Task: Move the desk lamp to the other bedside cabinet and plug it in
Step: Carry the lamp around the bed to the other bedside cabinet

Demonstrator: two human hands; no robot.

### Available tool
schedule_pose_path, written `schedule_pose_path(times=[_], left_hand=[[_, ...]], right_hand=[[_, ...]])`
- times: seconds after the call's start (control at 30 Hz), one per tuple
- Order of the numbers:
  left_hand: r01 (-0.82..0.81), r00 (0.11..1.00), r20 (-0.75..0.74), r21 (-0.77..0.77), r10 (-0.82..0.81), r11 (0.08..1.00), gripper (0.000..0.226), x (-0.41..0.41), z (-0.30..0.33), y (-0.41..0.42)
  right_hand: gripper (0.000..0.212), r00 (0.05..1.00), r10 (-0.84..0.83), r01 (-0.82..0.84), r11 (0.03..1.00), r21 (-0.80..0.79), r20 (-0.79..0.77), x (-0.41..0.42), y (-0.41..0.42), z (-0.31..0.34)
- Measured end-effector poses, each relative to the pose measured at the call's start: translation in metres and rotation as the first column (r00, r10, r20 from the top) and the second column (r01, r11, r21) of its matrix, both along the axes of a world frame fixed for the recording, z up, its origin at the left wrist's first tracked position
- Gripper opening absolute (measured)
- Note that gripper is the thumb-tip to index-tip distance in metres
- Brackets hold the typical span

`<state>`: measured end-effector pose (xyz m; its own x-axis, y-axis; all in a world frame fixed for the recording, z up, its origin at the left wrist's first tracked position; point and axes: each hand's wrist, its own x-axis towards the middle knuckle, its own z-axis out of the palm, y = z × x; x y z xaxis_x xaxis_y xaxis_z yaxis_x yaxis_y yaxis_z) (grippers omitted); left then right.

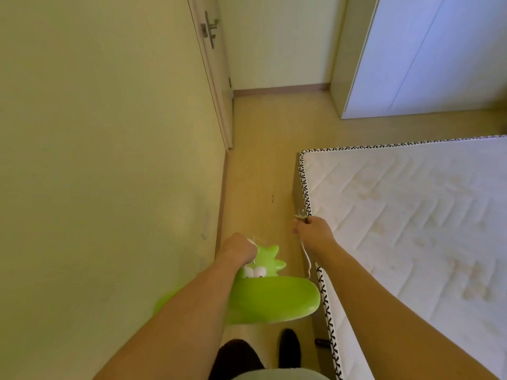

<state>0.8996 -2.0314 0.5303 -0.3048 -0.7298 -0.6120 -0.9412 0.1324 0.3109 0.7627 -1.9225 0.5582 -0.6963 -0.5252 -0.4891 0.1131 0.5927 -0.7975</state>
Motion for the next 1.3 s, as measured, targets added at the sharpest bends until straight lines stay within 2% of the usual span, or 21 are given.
schedule_pose_path(times=[0.13, 0.4, 0.6, 0.77, 0.97, 1.07, 1.2, 1.3], left_hand=[[0.010, 1.000, 0.007, 0.001, -0.010, 1.000, 0.042, -0.053, 0.003, -0.068], [0.073, 0.996, -0.047, 0.009, -0.073, 0.997, 0.036, -0.170, -0.023, -0.237], [0.125, 0.991, -0.048, 0.025, -0.124, 0.992, 0.048, -0.252, -0.015, -0.384], [0.167, 0.985, -0.046, 0.011, -0.166, 0.986, 0.045, -0.334, -0.009, -0.471], [0.153, 0.988, -0.026, 0.009, -0.153, 0.988, 0.042, -0.456, -0.024, -0.589], [0.194, 0.981, -0.015, 0.016, -0.194, 0.981, 0.042, -0.510, -0.016, -0.636], [0.287, 0.958, -0.009, 0.017, -0.287, 0.958, 0.055, -0.585, -0.002, -0.692], [0.338, 0.941, -0.016, 0.014, -0.338, 0.941, 0.055, -0.647, 0.004, -0.727]], right_hand=[[0.025, 0.999, -0.034, 0.034, 0.999, -0.017, 0.033, -0.050, -0.064, 0.000], [0.026, 0.999, -0.047, 0.047, 0.999, -0.005, 0.018, -0.155, -0.237, -0.020], [0.024, 0.991, -0.131, 0.129, 0.991, 0.045, 0.028, -0.242, -0.360, -0.007], [0.027, 0.982, -0.188, 0.188, 0.982, 0.024, 0.024, -0.309, -0.444, -0.004], [0.031, 0.962, -0.249, 0.250, 0.968, -0.001, 0.109, -0.430, -0.547, -0.041], [0.023, 0.963, -0.242, 0.243, 0.970, 0.005, 0.118, -0.490, -0.593, -0.039], [0.024, 0.949, -0.294, 0.296, 0.955, 0.005, 0.116, -0.561, -0.646, -0.029], [0.024, 0.928, -0.345, 0.351, 0.936, -0.018, 0.139, -0.612, -0.679, -0.023]])
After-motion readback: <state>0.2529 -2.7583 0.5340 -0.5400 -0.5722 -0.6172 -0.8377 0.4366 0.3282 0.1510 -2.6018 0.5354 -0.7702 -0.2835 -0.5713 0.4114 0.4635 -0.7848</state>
